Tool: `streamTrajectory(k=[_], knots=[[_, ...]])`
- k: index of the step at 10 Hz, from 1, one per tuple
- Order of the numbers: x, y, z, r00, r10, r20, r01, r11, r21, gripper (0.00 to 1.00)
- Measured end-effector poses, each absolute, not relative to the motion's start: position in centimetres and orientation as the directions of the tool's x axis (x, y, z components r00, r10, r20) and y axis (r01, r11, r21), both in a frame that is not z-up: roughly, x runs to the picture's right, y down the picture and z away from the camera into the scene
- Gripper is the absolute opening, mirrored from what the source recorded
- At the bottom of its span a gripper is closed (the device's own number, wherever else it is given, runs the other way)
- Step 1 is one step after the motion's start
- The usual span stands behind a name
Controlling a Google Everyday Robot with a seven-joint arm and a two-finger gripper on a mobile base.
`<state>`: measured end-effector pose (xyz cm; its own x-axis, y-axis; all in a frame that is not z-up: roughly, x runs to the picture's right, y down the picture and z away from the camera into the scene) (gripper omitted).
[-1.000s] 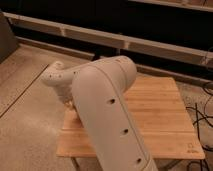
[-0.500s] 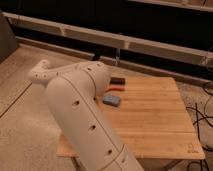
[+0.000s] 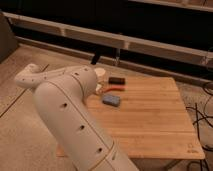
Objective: Drag the ceramic bowl in a circle
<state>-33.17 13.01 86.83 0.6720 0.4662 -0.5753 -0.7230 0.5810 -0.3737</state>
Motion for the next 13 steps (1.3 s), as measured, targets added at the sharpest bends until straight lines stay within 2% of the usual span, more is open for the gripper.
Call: streamTrajectory(k=[4,8,11,13], knots=[[-33.5,15.9,82.5,0.692,0.485,-0.535,-0.717,0.548,-0.431,0.0],[-28.3,17.0,78.3,0.651,0.535,-0.539,-0.759,0.493,-0.426,0.0],[-24.4,15.8,78.2,0.575,0.585,-0.571,-0.818,0.432,-0.38,0.0],[-22.6,14.1,79.6,0.514,0.61,-0.602,-0.857,0.386,-0.341,0.0]])
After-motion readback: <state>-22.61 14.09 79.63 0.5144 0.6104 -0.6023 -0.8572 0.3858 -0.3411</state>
